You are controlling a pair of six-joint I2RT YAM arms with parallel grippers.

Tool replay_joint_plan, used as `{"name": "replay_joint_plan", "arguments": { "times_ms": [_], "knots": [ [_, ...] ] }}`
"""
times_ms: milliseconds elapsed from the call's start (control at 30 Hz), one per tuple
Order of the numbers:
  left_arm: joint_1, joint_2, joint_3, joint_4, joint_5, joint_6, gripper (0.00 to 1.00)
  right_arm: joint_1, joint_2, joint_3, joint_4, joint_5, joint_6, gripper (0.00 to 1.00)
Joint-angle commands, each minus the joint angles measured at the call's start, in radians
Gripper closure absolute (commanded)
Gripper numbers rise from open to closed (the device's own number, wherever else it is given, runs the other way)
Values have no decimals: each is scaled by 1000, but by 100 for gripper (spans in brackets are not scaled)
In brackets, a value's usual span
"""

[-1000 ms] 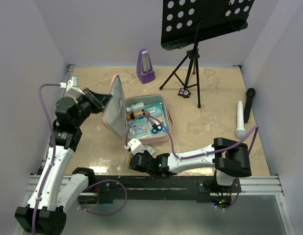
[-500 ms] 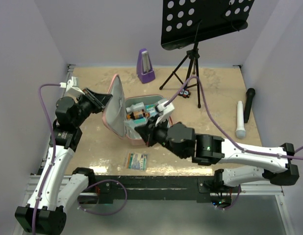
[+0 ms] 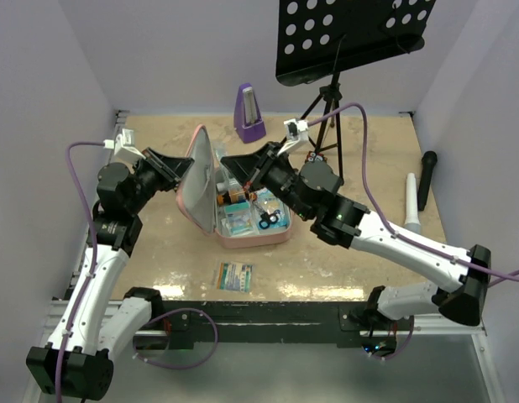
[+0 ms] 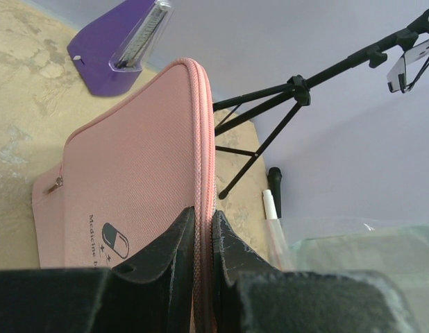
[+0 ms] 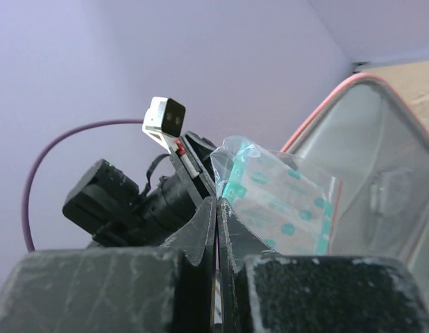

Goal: Organize the medicine kit
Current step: Place the medicine pouch inside the medicine box.

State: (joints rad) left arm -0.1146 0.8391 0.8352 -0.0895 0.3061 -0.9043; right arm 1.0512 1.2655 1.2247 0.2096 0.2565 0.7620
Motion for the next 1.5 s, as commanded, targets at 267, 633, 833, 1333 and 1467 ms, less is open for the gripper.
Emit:
{"name": "replay_joint_plan", "arguments": {
  "times_ms": [267,633,833,1333,1467],
  "knots": [
    [-7,-21,4,180,-5,-39,100,-39,130,32,267,-151,244,100],
    [-7,-47,-18,195,-9,-28,100,-51,201,39,303,-120,339,100],
    [-7,-55,-21,197,-10,-22,100,-65,235,41,303,-109,367,100],
    [-7,-69,-16,194,4,-25,100,-80,319,7,381,-83,507,100],
    [-7,-72,-13,194,4,-18,100,-82,336,4,381,-83,525,100]
  ]
}}
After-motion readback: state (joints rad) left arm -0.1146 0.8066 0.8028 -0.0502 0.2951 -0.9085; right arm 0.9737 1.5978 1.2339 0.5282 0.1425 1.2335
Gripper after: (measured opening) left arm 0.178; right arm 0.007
